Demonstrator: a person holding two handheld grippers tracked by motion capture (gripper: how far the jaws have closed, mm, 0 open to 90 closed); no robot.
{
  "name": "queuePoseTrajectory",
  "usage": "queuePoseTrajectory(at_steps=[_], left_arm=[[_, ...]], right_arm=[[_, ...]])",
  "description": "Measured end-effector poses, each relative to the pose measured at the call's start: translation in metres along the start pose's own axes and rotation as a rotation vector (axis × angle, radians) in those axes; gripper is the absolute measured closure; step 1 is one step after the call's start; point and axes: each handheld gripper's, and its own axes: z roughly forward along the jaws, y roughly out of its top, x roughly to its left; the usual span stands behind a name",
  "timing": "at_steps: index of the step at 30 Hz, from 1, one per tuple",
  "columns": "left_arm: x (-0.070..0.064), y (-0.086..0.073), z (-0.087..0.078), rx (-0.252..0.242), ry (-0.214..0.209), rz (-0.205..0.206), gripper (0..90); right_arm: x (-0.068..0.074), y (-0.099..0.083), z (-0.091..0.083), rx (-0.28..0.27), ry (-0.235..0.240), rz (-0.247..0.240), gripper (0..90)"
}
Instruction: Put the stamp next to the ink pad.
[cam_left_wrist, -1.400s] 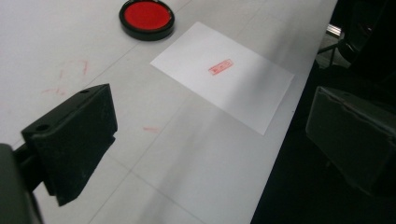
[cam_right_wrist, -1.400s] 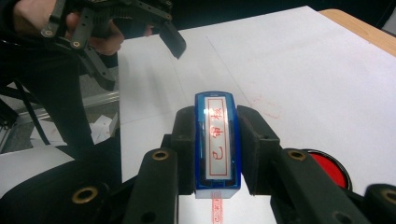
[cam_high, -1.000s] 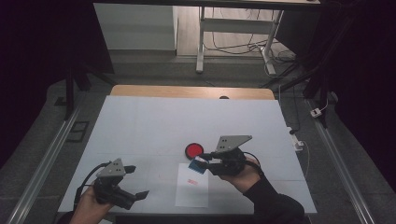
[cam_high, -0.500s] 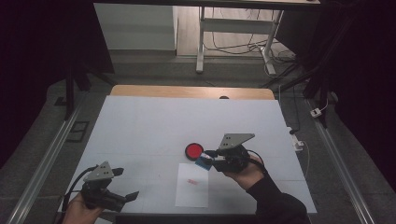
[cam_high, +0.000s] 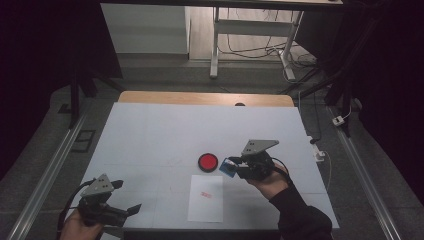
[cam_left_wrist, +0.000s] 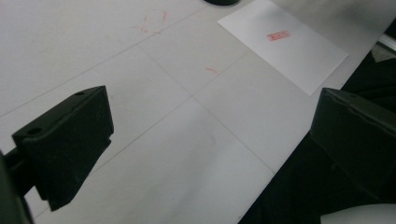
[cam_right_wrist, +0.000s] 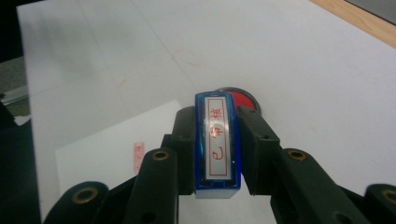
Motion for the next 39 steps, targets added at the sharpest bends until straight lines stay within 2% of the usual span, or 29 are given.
queuePoseTrajectory(at_steps=[15,29,35,39], left_arm=[[0.004,-0.004,-0.005,0.005,0.029,-0.019,0.0],[0.003,-0.003,-0.002,0.046,0.062,-0.010,0.3],[0.003,-0.002,0.001,0.066,0.059,-0.009,1.1],[0.003,-0.002,0.001,0.071,0.060,-0.010,1.2]], right_arm=[[-0.024,-0.015,-0.003,0.037,-0.091,0.047,69.6],[-0.045,-0.029,-0.002,0.071,-0.149,0.095,69.6],[-0.052,-0.035,0.000,0.087,-0.176,0.109,69.6],[-0.057,-0.039,0.002,0.093,-0.174,0.120,69.5]])
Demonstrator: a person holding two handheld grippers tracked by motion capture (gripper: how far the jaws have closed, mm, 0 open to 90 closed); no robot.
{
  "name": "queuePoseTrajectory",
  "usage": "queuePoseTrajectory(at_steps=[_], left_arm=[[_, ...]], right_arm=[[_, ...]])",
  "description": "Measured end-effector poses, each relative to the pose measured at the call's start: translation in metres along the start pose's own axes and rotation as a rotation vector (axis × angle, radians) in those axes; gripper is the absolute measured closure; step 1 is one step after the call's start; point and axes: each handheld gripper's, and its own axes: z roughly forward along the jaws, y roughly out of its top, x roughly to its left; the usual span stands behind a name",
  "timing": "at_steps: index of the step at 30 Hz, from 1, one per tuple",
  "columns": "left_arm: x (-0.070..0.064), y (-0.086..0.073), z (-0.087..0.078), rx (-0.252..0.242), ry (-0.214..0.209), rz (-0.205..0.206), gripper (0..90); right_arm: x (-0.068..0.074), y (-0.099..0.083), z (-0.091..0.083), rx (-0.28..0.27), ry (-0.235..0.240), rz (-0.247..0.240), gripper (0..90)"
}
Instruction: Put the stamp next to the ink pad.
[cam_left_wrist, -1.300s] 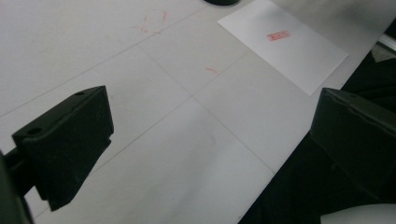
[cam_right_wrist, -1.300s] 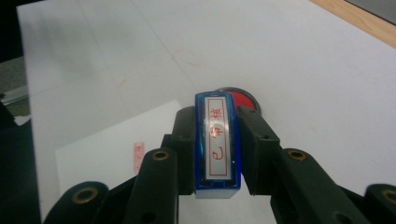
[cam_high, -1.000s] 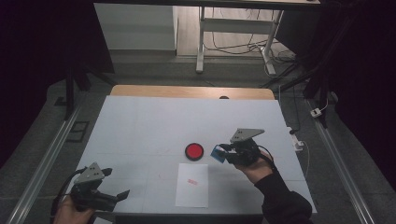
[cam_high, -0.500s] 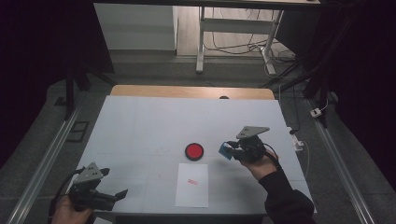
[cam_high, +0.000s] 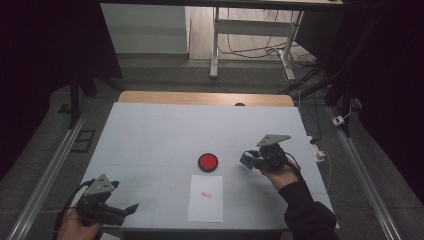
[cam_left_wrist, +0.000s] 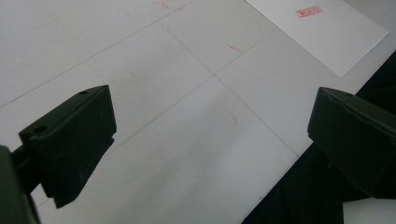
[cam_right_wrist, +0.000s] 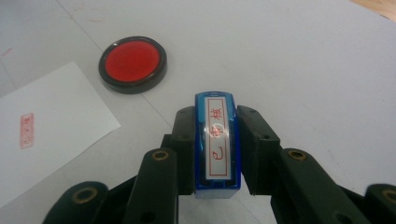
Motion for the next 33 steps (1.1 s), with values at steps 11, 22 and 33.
queuePoseTrajectory(at_steps=[11,22,33], left_arm=[[0.000,0.000,-0.001,-0.004,0.003,-0.001,1.1],[0.002,-0.002,-0.002,0.009,0.017,-0.006,0.6],[0.001,-0.001,-0.002,0.015,0.018,-0.001,0.7]], right_arm=[[-0.007,-0.007,0.011,0.040,-0.009,0.010,69.3],[-0.007,-0.010,0.016,0.069,-0.016,0.006,68.8],[-0.007,-0.008,0.011,0.044,-0.023,0.027,60.5]])
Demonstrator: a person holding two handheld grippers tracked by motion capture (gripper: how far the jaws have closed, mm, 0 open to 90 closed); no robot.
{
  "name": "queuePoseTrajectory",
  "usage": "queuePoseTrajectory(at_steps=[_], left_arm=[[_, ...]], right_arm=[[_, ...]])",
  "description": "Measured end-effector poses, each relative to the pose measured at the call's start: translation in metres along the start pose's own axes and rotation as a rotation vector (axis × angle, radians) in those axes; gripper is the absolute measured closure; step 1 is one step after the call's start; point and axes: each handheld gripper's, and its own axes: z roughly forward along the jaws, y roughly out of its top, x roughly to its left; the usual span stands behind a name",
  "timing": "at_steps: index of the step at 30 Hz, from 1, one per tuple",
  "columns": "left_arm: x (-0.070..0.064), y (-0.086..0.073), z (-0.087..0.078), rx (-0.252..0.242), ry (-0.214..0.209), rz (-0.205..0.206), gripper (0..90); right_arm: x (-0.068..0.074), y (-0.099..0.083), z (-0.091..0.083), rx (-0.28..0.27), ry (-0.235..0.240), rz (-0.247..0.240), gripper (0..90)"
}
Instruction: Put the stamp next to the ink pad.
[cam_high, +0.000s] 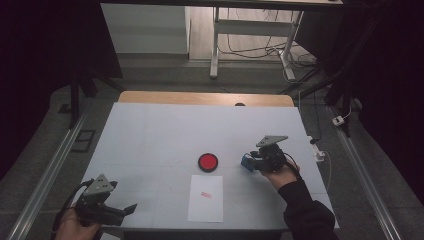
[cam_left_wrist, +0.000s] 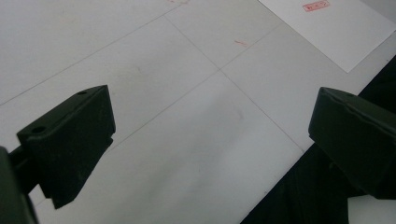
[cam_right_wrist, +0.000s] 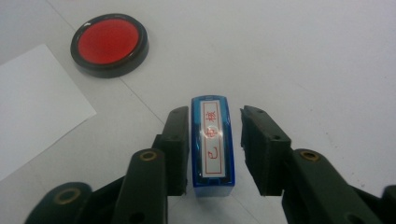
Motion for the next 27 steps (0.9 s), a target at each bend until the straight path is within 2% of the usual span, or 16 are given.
queuePoseTrajectory(at_steps=[8,15,19,27], left_arm=[[0.000,0.000,0.000,-0.002,-0.001,-0.001,0.7],[0.000,-0.001,0.000,-0.003,-0.001,0.000,0.7],[0.000,0.000,0.000,0.000,-0.001,0.002,0.7],[0.000,-0.001,0.000,0.001,-0.001,0.002,0.7]], right_arm=[[0.007,0.005,-0.011,-0.029,-0.017,0.008,46.6],[0.011,0.005,-0.016,-0.031,-0.002,0.042,34.2],[0.014,0.003,-0.021,-0.051,0.005,0.062,28.5],[0.023,0.000,-0.031,-0.082,0.039,0.095,20.5]])
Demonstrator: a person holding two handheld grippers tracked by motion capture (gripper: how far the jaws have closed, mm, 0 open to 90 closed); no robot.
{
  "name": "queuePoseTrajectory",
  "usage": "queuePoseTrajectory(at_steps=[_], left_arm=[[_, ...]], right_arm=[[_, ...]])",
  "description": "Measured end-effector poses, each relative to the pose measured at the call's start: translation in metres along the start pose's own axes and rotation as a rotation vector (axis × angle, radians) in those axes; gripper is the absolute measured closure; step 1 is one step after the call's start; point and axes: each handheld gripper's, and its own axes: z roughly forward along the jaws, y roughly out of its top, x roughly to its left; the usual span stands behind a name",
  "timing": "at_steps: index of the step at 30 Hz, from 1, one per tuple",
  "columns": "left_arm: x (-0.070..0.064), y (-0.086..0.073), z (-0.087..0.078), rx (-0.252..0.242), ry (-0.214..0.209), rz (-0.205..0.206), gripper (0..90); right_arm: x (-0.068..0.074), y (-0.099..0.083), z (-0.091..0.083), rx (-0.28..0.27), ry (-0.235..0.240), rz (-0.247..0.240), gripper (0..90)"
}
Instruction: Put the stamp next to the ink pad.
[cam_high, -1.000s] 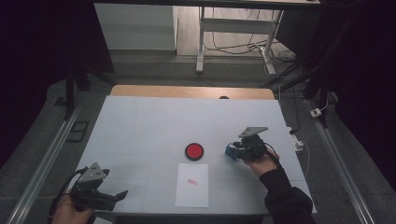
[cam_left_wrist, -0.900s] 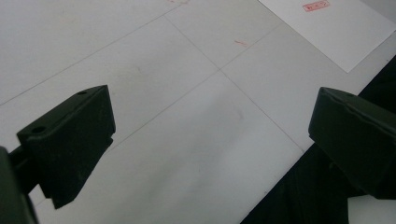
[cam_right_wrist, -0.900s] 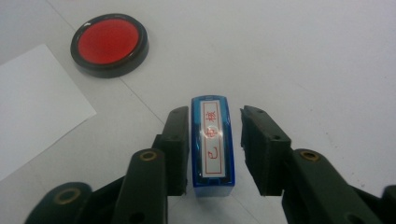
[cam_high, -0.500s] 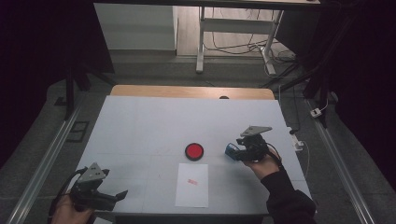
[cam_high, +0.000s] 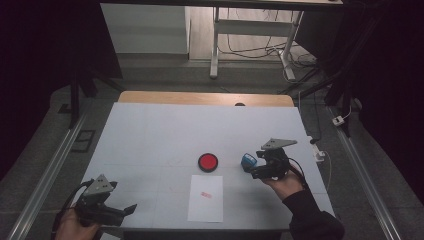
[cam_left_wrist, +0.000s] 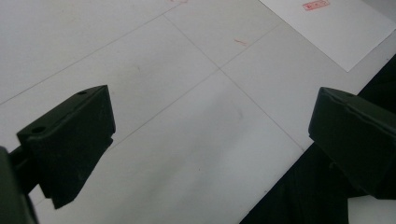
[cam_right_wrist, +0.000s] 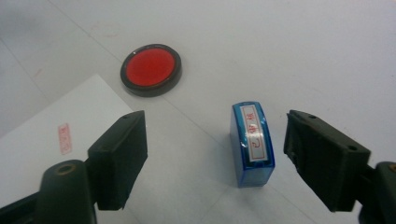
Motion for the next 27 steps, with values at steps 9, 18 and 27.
queuePoseTrajectory(at_steps=[9,18,27], left_arm=[[0.000,0.000,0.000,0.001,-0.002,0.001,0.7],[0.000,0.000,0.000,0.000,-0.001,0.002,0.7],[0.000,0.000,0.000,0.001,-0.002,-0.002,0.7]], right_arm=[[0.008,-0.007,-0.014,-0.005,-0.008,0.032,9.2],[0.013,-0.019,-0.027,-0.014,-0.023,0.039,2.9],[0.021,-0.032,-0.042,-0.029,-0.068,0.028,0.0]])
